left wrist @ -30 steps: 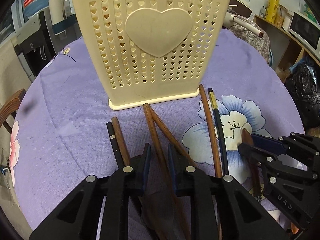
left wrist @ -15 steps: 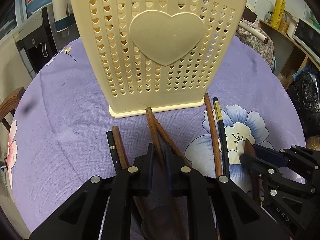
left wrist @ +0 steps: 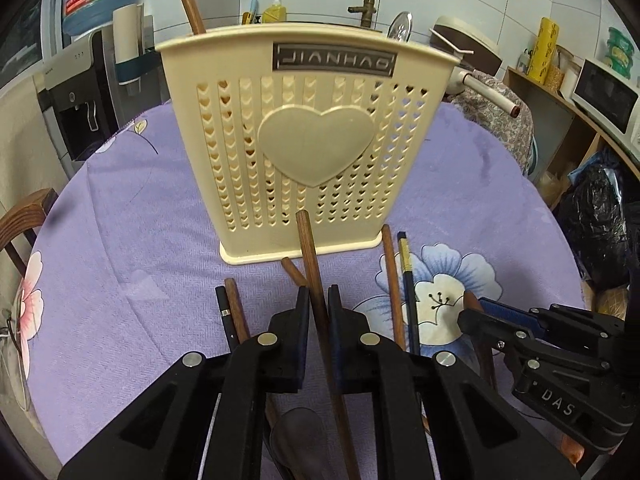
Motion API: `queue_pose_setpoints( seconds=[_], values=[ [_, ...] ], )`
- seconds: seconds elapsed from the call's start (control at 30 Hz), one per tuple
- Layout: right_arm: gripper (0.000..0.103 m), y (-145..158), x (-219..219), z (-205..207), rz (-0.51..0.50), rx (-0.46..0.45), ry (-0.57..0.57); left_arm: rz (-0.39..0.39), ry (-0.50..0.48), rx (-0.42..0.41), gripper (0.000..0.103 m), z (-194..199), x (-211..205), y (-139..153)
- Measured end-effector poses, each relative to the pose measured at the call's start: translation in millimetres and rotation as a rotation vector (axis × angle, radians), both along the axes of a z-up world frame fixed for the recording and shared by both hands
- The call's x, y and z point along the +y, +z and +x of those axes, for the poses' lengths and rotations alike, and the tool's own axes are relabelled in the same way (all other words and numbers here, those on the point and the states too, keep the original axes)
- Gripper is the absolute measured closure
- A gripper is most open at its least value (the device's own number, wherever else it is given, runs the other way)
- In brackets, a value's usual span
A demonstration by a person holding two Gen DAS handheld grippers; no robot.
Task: Organize utensils
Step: 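Grasp another wooden chopstick with the left tool while the right tool grips a wooden-handled spoon, then lift the chopstick with the left tool while the right tool carries the spoon above the holder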
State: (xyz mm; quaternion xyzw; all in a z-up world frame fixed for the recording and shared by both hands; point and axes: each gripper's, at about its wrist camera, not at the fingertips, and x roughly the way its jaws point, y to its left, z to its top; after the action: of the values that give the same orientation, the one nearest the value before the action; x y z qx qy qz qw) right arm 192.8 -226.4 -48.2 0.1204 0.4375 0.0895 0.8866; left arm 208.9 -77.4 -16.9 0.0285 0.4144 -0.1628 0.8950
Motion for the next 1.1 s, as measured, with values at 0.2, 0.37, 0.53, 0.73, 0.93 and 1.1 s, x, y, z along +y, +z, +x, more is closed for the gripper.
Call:
queue_pose_setpoints(
  seconds=[0.2, 0.37, 0.53, 0.73, 0.93, 1.1],
  values=[
    [0.087, 18, -8, -9, 0.047, -0.064, 0.001, -0.035, -0.006, -0.035, 0.094, -8, 2, 16],
    [0.087, 42, -16, -21, 0.073, -0.134, 0.009, -0.071, -0.015, -0.082, 0.094, -18, 4, 36],
    [0.087, 66, -22, -33, 0.077, -0.199, 0.026, -0.101, -0.023, -0.126, 0.095, -27, 8, 55],
    [0.087, 81, -29, -46, 0.084, -0.240, 0.035, -0.118, -0.030, -0.170, 0.095, -35, 11, 72],
    [0.087, 92, -29, -52, 0.071, -0.276, 0.043, -0.136, -0.024, -0.207, 0.096, -43, 18, 84],
    [0.087, 100, -26, -55, 0.059, -0.296, 0.054, -0.143, -0.026, -0.237, 0.096, -48, 21, 94]
  ],
)
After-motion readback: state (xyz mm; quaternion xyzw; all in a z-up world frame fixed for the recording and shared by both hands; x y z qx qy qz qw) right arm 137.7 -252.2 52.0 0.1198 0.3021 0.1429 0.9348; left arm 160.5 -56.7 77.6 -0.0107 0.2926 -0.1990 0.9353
